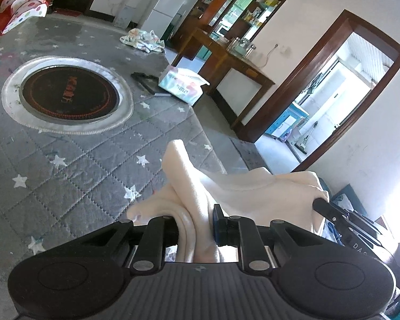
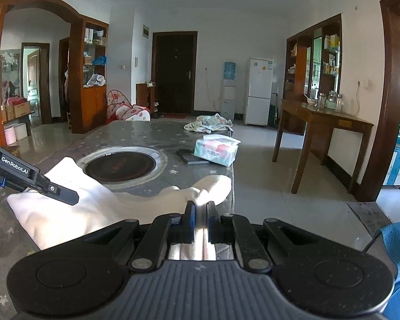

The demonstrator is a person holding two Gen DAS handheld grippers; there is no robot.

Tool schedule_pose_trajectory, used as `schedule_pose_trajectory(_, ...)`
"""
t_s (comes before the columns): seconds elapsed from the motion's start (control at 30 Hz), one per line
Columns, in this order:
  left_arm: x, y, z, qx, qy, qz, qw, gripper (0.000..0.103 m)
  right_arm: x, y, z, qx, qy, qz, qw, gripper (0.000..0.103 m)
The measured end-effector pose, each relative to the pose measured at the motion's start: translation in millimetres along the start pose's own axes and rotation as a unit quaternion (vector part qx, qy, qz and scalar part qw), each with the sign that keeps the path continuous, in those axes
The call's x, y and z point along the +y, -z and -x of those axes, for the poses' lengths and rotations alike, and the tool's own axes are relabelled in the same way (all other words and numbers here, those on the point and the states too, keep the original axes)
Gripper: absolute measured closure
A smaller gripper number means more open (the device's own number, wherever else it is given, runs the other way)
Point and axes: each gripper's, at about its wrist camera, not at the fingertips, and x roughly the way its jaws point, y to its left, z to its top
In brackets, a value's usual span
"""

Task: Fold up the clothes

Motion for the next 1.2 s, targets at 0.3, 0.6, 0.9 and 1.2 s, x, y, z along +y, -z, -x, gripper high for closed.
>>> schedule_pose_trajectory(0.3, 7, 7, -19, 0.026, -0.010, 0.009, 0.9996, 0.085, -5, 14, -15, 0.022, -0.003, -0.010, 1.000, 0.096)
schedule_pose_trajectory(0.6, 13, 18, -30, 0.049, -0.019, 0.013, 0.9985, 0.085, -9, 27, -26, 0.042, -0.003, -0.017, 0.999, 0.096)
schedule_pose_trajectory(0.9, 22, 31, -37, 0.069, -0.030, 0.023, 0.9969, 0.085, -12, 41, -42, 0.068, 0.000, -0.019, 0.997, 0.096)
schedule_pose_trajectory(1.2, 35, 39, -43, 0.080, -0.040, 0.036, 0.9954, 0.085, -16, 58, -61, 0.100, 0.007, -0.030, 0.995, 0.095)
